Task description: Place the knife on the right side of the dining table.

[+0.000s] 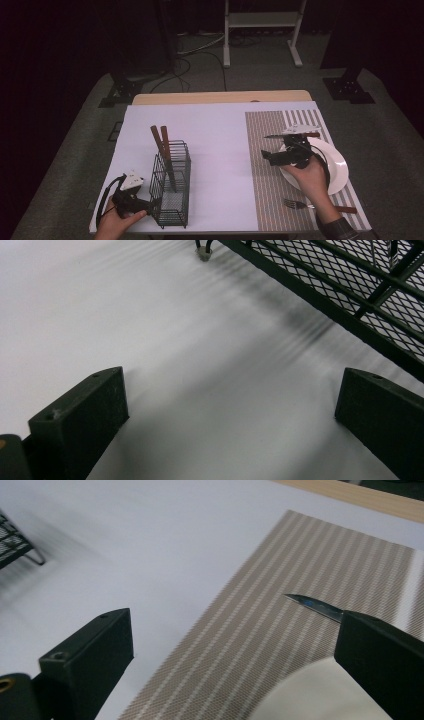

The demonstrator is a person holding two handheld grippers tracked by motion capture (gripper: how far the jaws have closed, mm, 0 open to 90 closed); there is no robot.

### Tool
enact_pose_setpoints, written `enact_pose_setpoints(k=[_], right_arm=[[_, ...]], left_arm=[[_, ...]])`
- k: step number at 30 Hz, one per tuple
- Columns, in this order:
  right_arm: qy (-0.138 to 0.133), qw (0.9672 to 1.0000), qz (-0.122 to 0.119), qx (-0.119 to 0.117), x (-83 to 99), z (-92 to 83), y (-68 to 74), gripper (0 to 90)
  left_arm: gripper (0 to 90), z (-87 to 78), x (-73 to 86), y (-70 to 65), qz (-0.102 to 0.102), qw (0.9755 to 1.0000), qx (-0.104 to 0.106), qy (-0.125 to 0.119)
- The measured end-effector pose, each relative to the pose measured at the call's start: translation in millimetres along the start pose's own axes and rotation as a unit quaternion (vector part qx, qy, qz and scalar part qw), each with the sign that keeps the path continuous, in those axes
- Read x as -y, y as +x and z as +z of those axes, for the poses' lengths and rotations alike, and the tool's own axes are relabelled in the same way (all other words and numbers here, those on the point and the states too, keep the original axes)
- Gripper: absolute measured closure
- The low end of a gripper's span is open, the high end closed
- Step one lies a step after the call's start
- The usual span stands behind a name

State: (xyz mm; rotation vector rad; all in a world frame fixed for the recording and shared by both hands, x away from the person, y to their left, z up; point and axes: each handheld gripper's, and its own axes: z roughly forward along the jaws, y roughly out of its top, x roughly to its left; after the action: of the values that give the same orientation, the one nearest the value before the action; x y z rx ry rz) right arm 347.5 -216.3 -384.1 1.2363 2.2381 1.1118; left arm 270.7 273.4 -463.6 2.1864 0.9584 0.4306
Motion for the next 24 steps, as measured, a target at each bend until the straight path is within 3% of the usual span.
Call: enact_pose_setpoints(k=[9, 12, 14, 15, 16, 17, 19, 22, 24], right_arm=[[0.009, 0.9982, -0.035, -0.048, 0.7, 13.1, 34.6, 1.4], [0.021, 0.9956, -0.057, -0.072, 3.8, 22.6, 55.0, 1.4], [0.024, 0.9949, -0.061, -0.076, 4.5, 24.3, 58.8, 1.4], [0.028, 0.9927, -0.076, -0.089, 6.8, 29.7, 69.9, 1.4], [0.028, 0.9927, -0.076, -0.089, 6.8, 29.7, 69.9, 1.4], [0.03, 0.9905, -0.095, -0.094, 9.1, 34.3, 79.5, 1.4], [0.032, 0.9895, -0.101, -0.098, 9.9, 36.1, 82.7, 1.4], [0.047, 0.9843, -0.121, -0.12, 15.9, 45.4, 99.9, 1.4], [0.049, 0.9829, -0.127, -0.124, 17.6, 47.6, 103.8, 1.4]], left_arm=[[0.0, 0.0, 0.0, 0.0, 0.0, 1.0, 0.0, 0.0], [0.0, 0.0, 0.0, 0.0, 0.0, 1.0, 0.0, 0.0], [0.0, 0.0, 0.0, 0.0, 0.0, 1.0, 0.0, 0.0], [0.0, 0.0, 0.0, 0.0, 0.0, 1.0, 0.0, 0.0], [0.0, 0.0, 0.0, 0.0, 0.0, 1.0, 0.0, 0.0], [0.0, 0.0, 0.0, 0.0, 0.0, 1.0, 0.0, 0.0], [0.0, -0.1, 0.0, 0.0, 0.0, 1.0, 0.0, 0.0], [0.0, 0.0, 0.0, 0.0, 0.0, 1.0, 0.0, 0.0], [0.0, -0.1, 0.0, 0.1, 0.0, 1.0, 0.0, 0.0]])
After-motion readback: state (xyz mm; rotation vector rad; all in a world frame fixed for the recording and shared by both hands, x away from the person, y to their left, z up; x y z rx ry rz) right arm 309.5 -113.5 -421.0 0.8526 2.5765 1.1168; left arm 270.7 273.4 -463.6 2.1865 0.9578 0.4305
